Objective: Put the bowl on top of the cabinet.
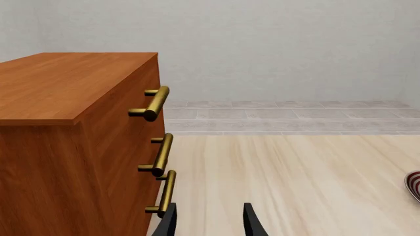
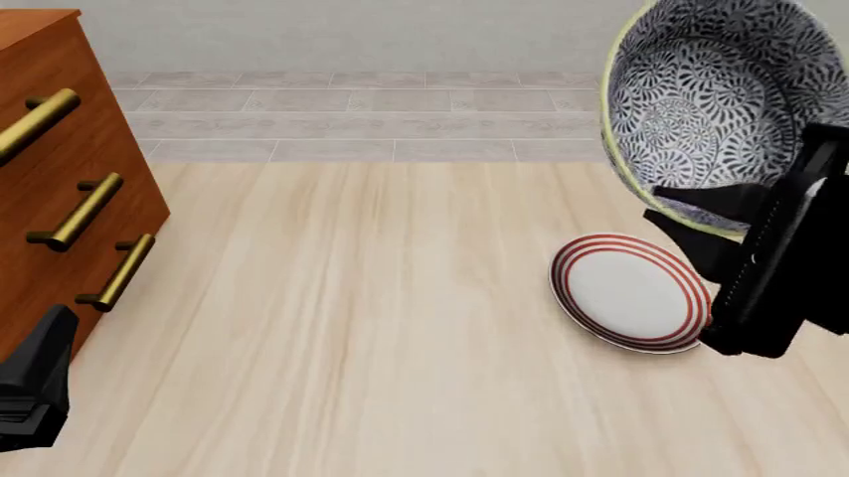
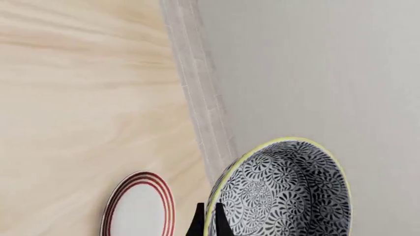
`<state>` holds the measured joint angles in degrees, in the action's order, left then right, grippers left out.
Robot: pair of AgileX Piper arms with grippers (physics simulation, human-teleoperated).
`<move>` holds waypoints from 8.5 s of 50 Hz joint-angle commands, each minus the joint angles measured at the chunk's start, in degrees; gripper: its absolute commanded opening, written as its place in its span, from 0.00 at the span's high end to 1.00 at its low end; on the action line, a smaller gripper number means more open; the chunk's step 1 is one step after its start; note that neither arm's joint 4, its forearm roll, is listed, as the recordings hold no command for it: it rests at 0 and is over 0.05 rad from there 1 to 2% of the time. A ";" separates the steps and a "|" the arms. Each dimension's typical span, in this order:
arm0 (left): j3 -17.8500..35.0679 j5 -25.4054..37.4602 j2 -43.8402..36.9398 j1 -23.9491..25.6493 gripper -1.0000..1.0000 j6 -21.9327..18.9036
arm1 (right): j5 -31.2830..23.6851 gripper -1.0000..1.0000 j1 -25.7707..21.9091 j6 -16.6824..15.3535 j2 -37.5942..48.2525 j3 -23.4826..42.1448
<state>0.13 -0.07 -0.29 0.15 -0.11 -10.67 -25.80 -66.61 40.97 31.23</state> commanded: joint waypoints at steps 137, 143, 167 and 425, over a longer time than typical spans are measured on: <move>65.75 22.60 -60.66 41.28 0.00 29.11 | 6.64 1.00 -16.51 -0.08 9.64 -3.31; 65.93 22.34 -62.39 41.38 0.00 29.52 | 7.64 1.00 -17.52 0.50 10.42 -3.59; 63.41 20.61 -70.06 43.32 0.00 31.62 | 10.42 1.00 -18.82 1.47 12.67 -4.62; 27.46 -14.18 -34.56 19.46 1.00 43.85 | 1.69 0.00 10.97 66.84 -33.40 -18.29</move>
<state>29.98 -13.44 -40.64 22.00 44.39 -12.60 -20.94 -7.51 11.86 19.27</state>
